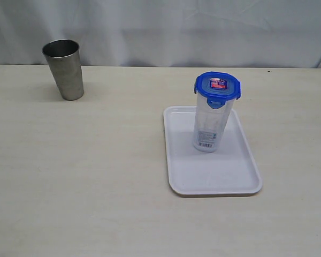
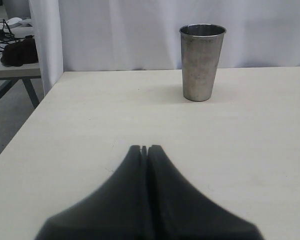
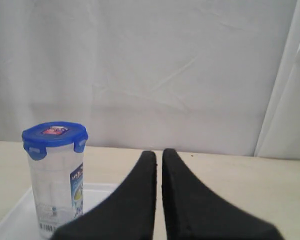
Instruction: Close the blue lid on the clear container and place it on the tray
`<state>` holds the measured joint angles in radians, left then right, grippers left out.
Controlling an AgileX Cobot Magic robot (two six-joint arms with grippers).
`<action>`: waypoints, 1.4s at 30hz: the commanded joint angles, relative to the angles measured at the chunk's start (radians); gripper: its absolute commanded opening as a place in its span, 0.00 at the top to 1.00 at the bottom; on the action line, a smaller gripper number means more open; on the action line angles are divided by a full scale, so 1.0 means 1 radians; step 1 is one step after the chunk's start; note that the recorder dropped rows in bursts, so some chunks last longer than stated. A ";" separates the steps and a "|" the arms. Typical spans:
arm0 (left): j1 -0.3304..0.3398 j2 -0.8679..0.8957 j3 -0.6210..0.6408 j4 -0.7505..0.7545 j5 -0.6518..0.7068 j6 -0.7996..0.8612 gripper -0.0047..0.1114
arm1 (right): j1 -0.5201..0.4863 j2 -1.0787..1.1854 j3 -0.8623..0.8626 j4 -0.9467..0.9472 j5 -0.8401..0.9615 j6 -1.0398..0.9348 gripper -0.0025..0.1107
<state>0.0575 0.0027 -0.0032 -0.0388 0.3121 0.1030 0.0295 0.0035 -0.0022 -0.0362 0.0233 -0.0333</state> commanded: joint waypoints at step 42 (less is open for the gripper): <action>0.005 -0.003 0.003 0.002 -0.004 -0.004 0.96 | -0.006 -0.004 0.002 0.025 0.315 0.004 0.94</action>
<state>0.0575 0.0027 -0.0032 -0.0388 0.3142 0.1030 0.0282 0.0035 -0.0022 -0.0155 0.3327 -0.0333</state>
